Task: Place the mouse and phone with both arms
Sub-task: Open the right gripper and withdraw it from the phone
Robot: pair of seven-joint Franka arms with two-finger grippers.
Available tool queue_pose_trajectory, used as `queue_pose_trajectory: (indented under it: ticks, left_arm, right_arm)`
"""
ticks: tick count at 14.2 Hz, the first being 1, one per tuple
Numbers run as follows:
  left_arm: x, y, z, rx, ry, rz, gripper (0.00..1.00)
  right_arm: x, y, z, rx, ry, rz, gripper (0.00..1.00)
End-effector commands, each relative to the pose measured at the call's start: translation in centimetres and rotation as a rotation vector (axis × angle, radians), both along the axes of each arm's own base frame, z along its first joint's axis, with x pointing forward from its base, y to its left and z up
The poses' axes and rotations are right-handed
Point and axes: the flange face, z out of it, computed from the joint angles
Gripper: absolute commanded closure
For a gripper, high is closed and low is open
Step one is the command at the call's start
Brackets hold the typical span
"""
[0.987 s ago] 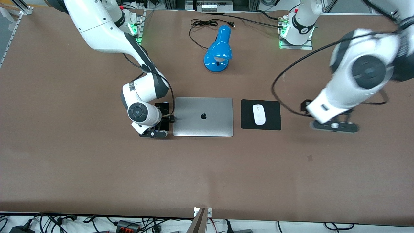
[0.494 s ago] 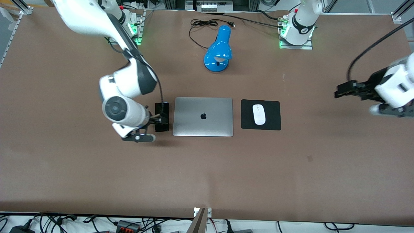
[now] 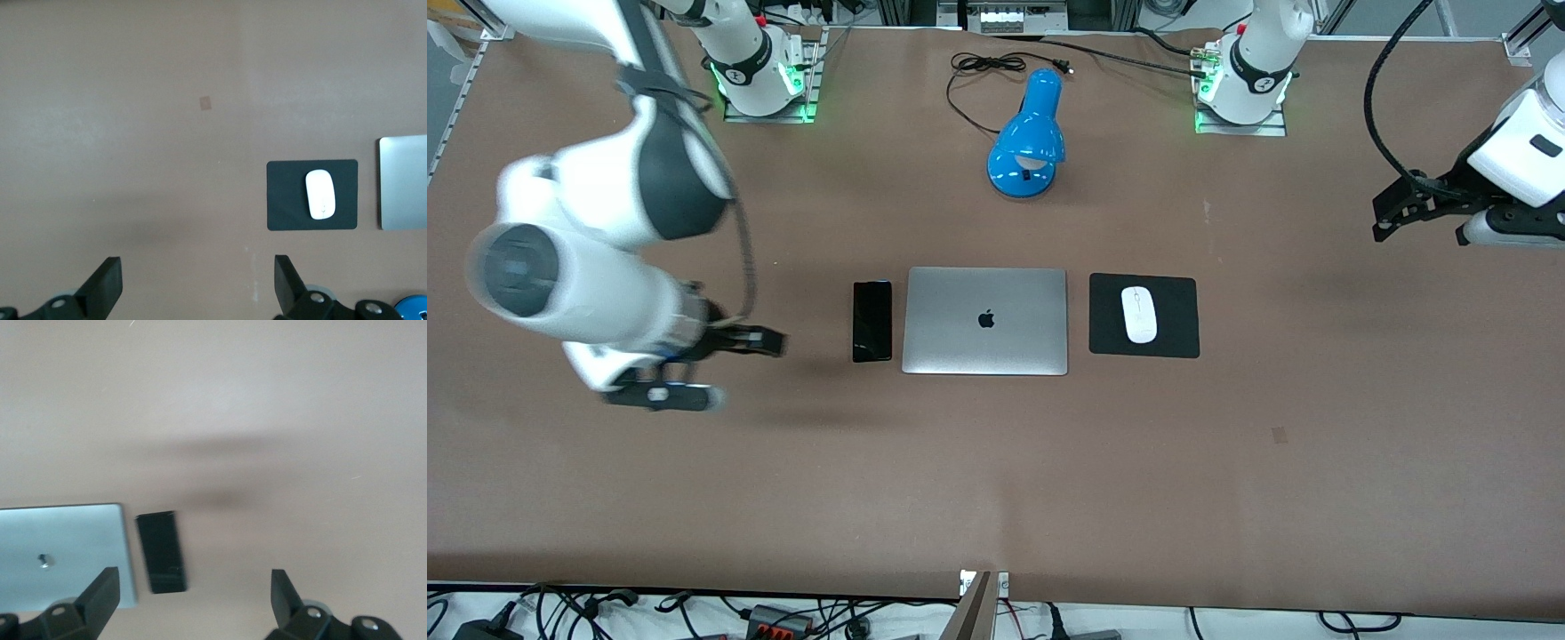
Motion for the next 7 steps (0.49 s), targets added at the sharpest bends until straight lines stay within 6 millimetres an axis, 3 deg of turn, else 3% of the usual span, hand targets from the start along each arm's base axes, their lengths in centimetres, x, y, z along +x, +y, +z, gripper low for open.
queue_pose_trajectory:
  ticks: [1, 2, 5, 7]
  left_arm:
    - [-0.1, 0.3, -0.2, 0.012, 0.007, -0.016, 0.0]
    - [-0.1, 0.3, -0.1, 0.011, 0.007, -0.011, 0.0]
    - [-0.2, 0.2, -0.1, 0.005, 0.017, -0.01, 0.0]
    - [-0.3, 0.2, -0.2, -0.011, 0.024, -0.01, 0.0]
  right_arm:
    - [-0.9, -5.0, 5.2, -0.007, -0.052, 0.03, 0.0]
    - [-1.5, -7.3, 7.6, -0.008, -0.084, 0.015, 0.0]
    - [-2.8, -15.1, 9.9, -0.011, -0.1, 0.037, 0.0]
    - [-3.4, -17.2, 10.8, -0.028, -0.107, 0.078, 0.0]
